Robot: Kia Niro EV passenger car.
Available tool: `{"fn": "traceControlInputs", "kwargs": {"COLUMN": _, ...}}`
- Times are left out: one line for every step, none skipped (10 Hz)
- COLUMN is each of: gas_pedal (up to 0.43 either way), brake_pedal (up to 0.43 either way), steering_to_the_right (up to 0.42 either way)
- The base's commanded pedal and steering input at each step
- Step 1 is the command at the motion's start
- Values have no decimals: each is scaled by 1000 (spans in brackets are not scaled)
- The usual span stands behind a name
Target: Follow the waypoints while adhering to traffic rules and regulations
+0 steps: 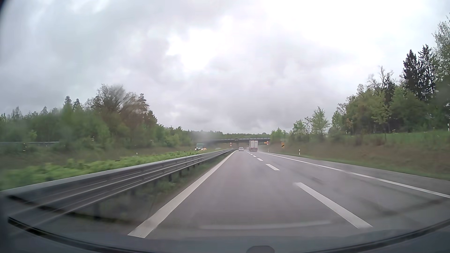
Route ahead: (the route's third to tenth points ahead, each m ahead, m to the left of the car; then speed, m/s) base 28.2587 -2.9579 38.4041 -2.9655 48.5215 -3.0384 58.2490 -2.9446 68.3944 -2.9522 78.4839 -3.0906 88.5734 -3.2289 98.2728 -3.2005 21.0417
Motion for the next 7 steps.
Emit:
{"fn": "traceControlInputs", "kwargs": {"gas_pedal": 169, "brake_pedal": 0, "steering_to_the_right": 0}}
{"fn": "traceControlInputs", "kwargs": {"gas_pedal": 157, "brake_pedal": 0, "steering_to_the_right": 0}}
{"fn": "traceControlInputs", "kwargs": {"gas_pedal": 150, "brake_pedal": 0, "steering_to_the_right": 0}}
{"fn": "traceControlInputs", "kwargs": {"gas_pedal": 138, "brake_pedal": 0, "steering_to_the_right": 0}}
{"fn": "traceControlInputs", "kwargs": {"gas_pedal": 138, "brake_pedal": 0, "steering_to_the_right": 0}}
{"fn": "traceControlInputs", "kwargs": {"gas_pedal": 138, "brake_pedal": 0, "steering_to_the_right": 0}}
{"fn": "traceControlInputs", "kwargs": {"gas_pedal": 138, "brake_pedal": 0, "steering_to_the_right": 0}}
